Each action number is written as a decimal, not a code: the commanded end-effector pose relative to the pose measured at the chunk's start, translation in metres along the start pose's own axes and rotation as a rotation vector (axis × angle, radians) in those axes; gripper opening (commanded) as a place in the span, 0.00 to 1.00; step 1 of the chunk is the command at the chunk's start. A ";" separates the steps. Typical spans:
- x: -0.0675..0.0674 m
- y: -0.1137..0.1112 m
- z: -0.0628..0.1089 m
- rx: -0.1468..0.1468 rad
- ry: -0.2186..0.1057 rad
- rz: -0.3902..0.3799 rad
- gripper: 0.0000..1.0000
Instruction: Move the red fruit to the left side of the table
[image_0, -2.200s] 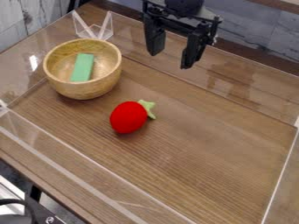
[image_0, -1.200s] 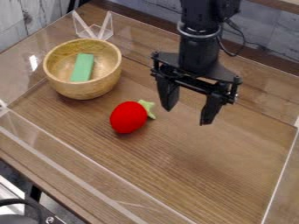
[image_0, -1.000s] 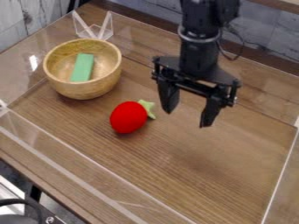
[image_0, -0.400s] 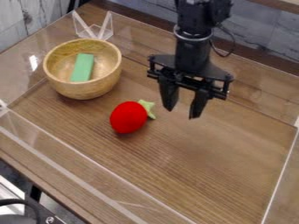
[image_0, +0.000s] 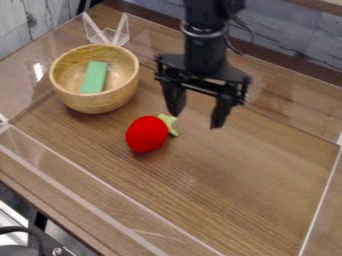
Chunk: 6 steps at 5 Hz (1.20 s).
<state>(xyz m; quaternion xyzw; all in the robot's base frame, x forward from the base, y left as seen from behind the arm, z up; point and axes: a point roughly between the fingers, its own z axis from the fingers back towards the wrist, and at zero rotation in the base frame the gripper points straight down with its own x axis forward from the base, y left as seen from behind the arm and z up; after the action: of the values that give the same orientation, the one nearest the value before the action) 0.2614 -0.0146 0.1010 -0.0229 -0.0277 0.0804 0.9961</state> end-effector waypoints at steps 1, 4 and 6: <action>-0.005 -0.009 0.001 -0.020 -0.041 -0.064 1.00; 0.015 -0.013 0.013 -0.007 -0.065 -0.057 1.00; -0.007 0.003 0.006 -0.006 -0.071 -0.012 1.00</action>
<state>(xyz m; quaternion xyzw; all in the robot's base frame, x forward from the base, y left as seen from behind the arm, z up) 0.2504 -0.0125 0.0967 -0.0210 -0.0434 0.0751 0.9960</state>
